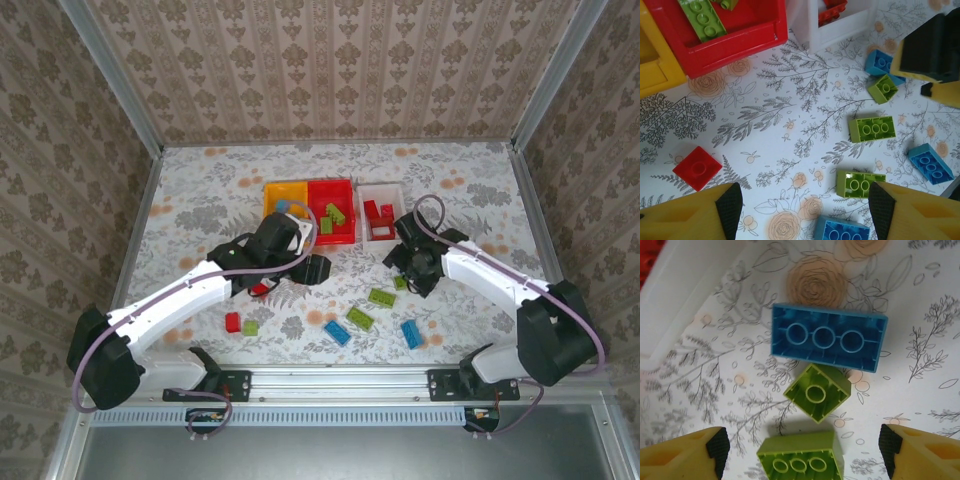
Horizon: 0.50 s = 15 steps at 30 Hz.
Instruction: Sort the legos into containers by color
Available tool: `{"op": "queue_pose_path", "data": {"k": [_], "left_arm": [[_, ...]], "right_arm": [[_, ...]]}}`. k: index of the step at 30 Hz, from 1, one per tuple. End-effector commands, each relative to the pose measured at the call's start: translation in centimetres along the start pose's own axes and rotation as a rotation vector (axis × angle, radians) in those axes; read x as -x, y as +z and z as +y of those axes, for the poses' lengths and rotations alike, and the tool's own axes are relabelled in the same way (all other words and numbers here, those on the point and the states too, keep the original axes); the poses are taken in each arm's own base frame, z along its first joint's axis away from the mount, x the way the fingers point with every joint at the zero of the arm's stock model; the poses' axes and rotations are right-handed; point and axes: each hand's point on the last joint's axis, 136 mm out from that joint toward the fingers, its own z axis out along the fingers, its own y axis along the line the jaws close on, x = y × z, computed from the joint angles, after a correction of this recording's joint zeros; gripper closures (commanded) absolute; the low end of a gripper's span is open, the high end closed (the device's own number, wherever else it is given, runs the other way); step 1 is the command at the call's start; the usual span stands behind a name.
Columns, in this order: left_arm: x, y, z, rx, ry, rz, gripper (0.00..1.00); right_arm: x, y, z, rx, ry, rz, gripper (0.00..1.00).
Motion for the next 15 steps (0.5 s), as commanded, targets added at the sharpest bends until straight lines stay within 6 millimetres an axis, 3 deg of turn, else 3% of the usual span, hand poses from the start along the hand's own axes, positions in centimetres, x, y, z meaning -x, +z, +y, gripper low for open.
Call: {"op": "queue_pose_path", "data": {"k": [1,6,9,15], "left_arm": [[0.6,-0.6,-0.7,-0.029,0.019,-0.037,0.29],[0.7,-0.8,-0.9,-0.032,0.021,-0.044,0.29],[0.9,-1.0,-0.9,-0.034,0.017,-0.051,0.29],[0.8,-0.9,-0.9,-0.030,0.013,-0.050,0.29]], "right_arm": [[-0.4,1.5,-1.5,-0.046,0.179,0.013,0.18],[-0.5,3.4,-1.5,-0.032,0.239,0.034,0.19],[0.2,3.9,-0.3,-0.002,0.228,0.021,0.19],[0.3,4.8,-0.3,-0.013,0.238,0.037,0.22]]}}
